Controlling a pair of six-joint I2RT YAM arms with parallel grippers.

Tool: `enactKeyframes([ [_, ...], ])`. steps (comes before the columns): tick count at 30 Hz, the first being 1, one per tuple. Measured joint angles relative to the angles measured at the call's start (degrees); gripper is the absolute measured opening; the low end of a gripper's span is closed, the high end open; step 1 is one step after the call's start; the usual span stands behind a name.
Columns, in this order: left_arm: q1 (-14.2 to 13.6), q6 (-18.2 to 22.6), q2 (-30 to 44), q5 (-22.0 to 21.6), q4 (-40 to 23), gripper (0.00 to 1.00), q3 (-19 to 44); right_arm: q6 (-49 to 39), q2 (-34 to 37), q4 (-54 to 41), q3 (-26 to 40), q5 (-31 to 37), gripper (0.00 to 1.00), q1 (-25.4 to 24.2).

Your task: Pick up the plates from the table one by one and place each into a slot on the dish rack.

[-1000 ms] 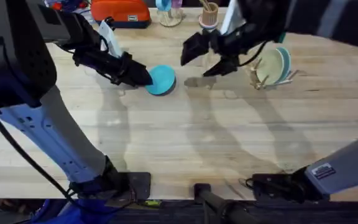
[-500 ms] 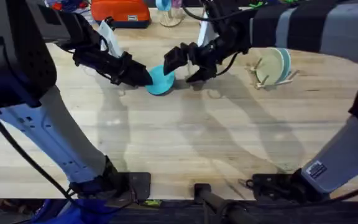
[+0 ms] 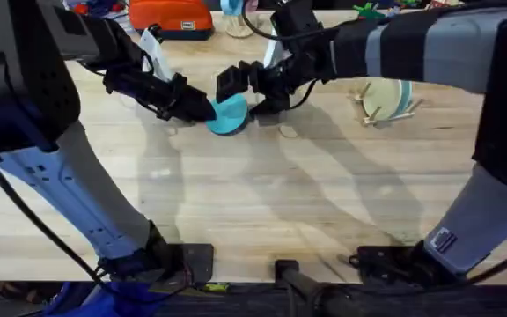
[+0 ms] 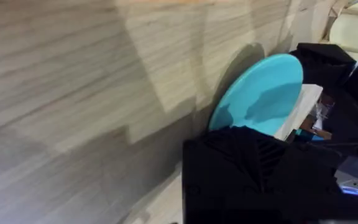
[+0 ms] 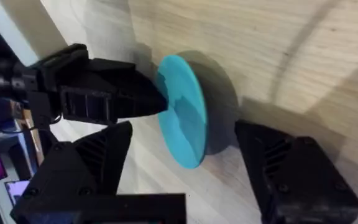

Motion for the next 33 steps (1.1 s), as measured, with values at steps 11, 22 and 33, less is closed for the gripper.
enactKeyframes([
  [11,0.0,0.0,0.0,0.0,0.0,0.04,0.0,0.48,0.47,0.24,0.08,0.67,0.863,0.22],
  [22,0.17,0.02,0.0,0.02,0.0,0.04,0.0,0.88,0.96,0.53,0.17,0.17,0.039,0.42],
  [33,0.23,1.14,0.0,0.11,-0.71,0.04,0.01,0.89,0.96,0.17,0.24,-1.76,0.027,0.21],
])
